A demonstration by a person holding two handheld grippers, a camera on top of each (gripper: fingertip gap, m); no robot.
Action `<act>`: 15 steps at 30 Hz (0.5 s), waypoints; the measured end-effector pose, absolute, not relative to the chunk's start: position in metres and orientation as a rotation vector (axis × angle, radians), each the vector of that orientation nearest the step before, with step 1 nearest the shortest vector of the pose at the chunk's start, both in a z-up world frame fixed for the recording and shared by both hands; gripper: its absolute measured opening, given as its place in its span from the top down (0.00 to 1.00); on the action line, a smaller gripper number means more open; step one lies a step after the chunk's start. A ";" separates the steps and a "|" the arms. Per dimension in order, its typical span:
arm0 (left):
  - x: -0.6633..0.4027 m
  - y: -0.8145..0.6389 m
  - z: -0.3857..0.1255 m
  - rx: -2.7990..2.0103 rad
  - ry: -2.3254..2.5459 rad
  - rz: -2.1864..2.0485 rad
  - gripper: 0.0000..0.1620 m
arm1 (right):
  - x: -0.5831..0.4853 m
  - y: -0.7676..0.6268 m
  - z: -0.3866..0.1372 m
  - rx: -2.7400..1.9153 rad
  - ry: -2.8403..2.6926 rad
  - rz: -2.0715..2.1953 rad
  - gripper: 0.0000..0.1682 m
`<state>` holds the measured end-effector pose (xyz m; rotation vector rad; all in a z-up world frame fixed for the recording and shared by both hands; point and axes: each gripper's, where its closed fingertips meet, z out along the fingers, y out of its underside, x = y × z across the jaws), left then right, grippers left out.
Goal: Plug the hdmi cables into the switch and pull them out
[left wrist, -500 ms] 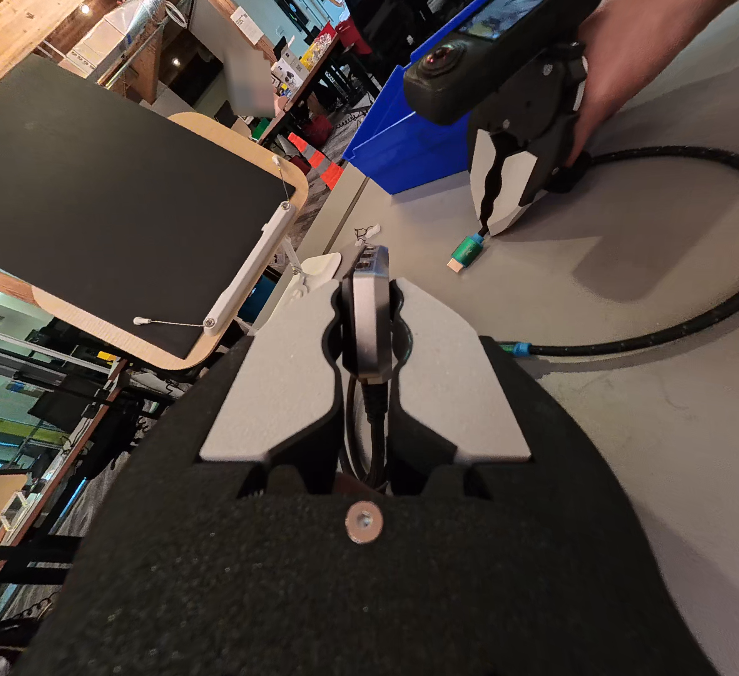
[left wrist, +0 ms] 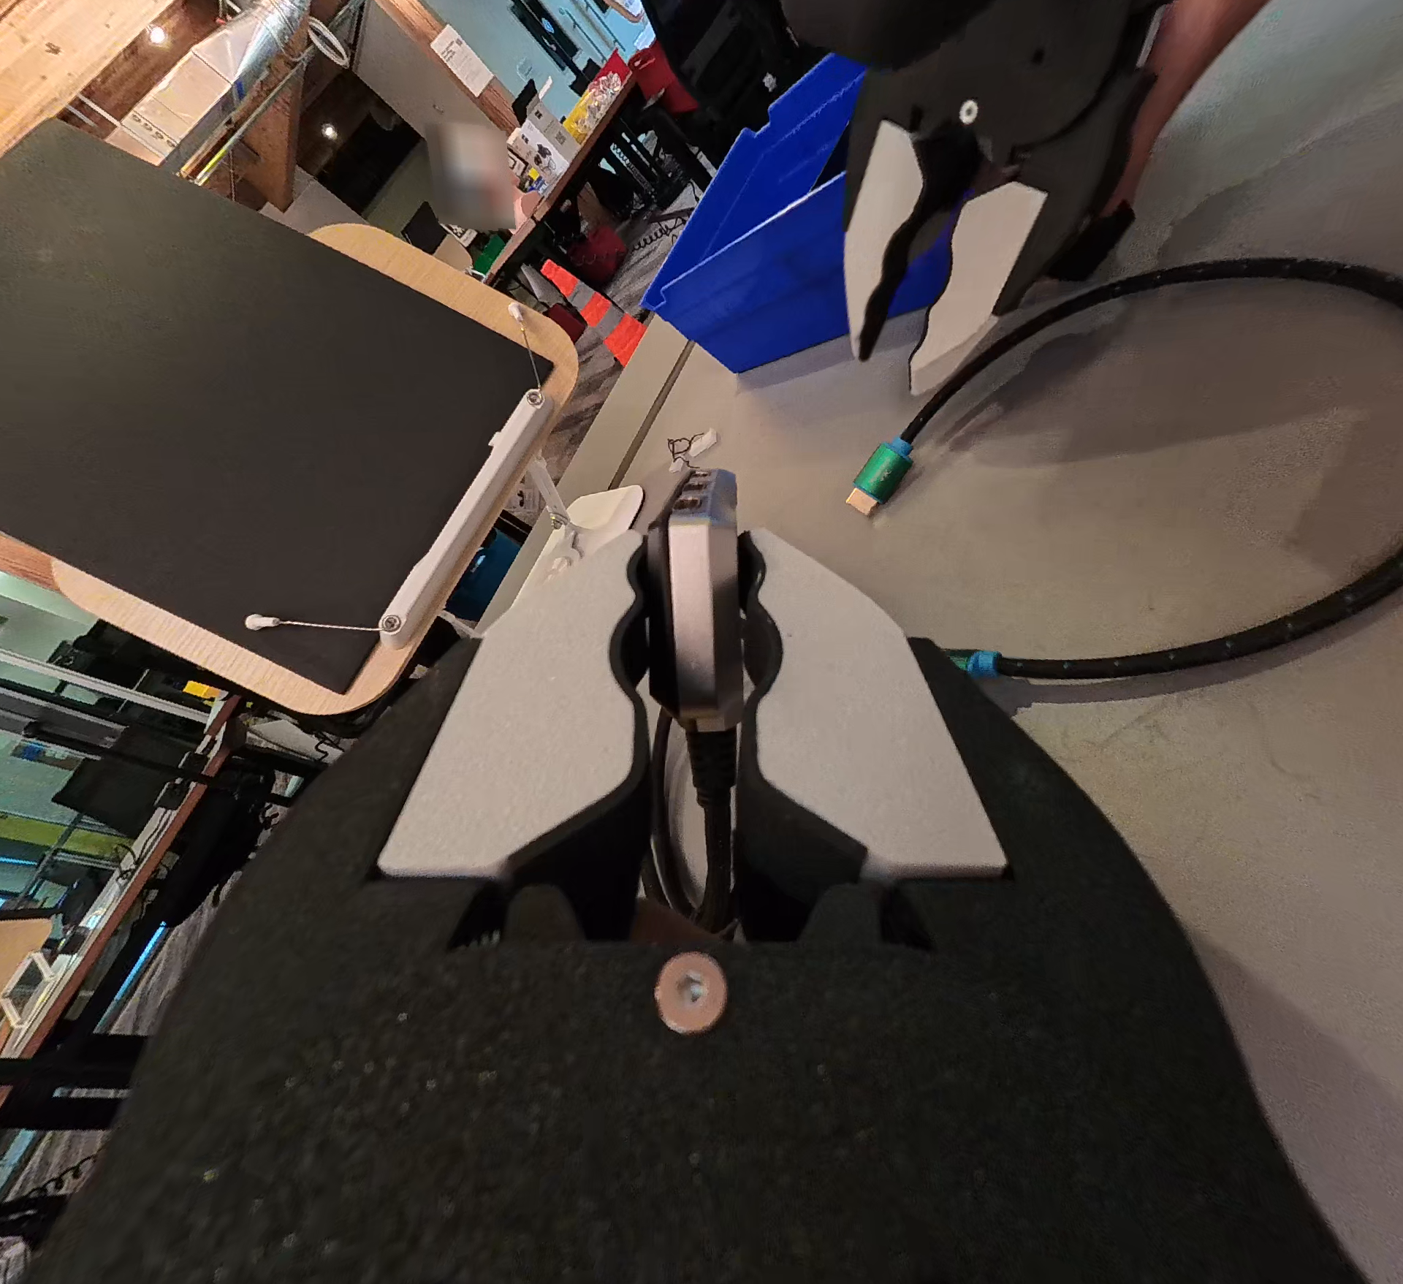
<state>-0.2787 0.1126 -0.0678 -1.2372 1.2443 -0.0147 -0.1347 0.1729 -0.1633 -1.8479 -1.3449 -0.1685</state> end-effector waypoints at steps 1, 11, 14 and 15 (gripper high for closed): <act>-0.278 0.113 -0.068 -1.235 1.247 -0.014 0.88 | -0.134 0.173 -0.162 -1.829 -1.390 -0.217 0.84; -0.280 0.112 -0.067 -1.226 1.256 0.012 0.88 | -0.137 0.194 -0.206 -1.995 -1.437 -0.305 0.89; -0.279 0.111 -0.068 -1.225 1.261 0.005 0.88 | -0.140 0.198 -0.210 -1.978 -1.410 -0.351 0.97; -0.279 0.110 -0.069 -1.222 1.265 0.011 0.88 | -0.139 0.198 -0.210 -1.997 -1.389 -0.351 0.97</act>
